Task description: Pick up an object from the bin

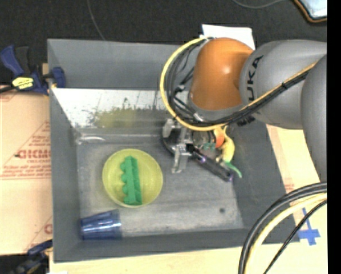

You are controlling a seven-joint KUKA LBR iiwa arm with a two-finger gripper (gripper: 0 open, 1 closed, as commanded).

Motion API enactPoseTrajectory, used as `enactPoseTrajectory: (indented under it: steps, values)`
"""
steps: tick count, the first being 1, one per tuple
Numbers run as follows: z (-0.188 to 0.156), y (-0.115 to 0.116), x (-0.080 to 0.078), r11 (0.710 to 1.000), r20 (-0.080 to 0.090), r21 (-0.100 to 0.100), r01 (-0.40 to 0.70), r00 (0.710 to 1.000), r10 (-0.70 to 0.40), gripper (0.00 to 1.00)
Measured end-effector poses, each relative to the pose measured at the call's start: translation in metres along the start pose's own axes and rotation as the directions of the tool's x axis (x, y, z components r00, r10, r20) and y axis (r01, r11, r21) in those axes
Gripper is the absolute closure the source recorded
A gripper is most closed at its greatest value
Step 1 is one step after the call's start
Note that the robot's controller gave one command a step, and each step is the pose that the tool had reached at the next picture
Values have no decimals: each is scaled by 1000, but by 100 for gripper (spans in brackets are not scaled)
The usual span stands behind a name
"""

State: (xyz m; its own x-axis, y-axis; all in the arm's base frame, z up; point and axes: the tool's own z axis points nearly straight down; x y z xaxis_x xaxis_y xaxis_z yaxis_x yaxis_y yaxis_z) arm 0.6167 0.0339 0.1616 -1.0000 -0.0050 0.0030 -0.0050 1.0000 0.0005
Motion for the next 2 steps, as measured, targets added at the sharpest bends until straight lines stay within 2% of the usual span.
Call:
enactPoseTrajectory:
  steps: [1,2]
  values:
    - [-5,0,-1,1000,7,0,-1,1000,1,0]
    - [94,81,7,1000,1,-3,27,1000,-27,0]
